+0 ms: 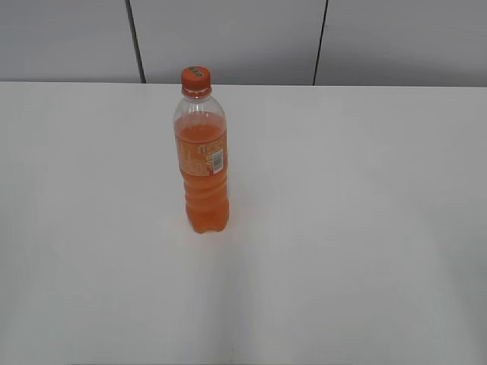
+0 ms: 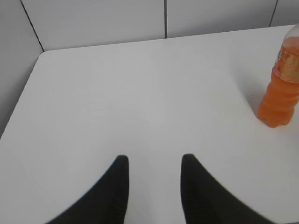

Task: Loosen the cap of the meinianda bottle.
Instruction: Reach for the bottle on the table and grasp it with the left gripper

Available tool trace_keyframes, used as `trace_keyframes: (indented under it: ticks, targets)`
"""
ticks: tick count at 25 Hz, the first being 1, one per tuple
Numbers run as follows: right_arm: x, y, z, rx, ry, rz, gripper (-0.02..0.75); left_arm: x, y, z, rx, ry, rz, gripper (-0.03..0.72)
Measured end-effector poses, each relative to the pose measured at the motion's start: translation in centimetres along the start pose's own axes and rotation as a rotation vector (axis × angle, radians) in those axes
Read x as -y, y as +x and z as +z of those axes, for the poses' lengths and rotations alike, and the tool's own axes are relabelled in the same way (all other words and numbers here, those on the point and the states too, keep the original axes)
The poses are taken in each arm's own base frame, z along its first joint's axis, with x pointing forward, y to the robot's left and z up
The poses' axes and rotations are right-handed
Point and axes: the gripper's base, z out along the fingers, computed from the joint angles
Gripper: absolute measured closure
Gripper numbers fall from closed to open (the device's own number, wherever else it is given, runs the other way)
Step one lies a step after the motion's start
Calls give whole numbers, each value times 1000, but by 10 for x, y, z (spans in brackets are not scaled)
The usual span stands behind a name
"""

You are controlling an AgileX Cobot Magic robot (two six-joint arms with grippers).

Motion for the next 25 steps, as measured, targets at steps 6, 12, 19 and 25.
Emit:
trace_keyframes:
  ticks: [6,12,19,25]
  targets:
    - [0,0,0,0,0,0,172,0,0,0,0,0,0,449]
    - [0,0,0,0,0,0,172,0,0,0,0,0,0,449]
    - [0,0,0,0,0,0,172,0,0,0,0,0,0,449]
    - [0,0,0,0,0,0,172,0,0,0,0,0,0,449]
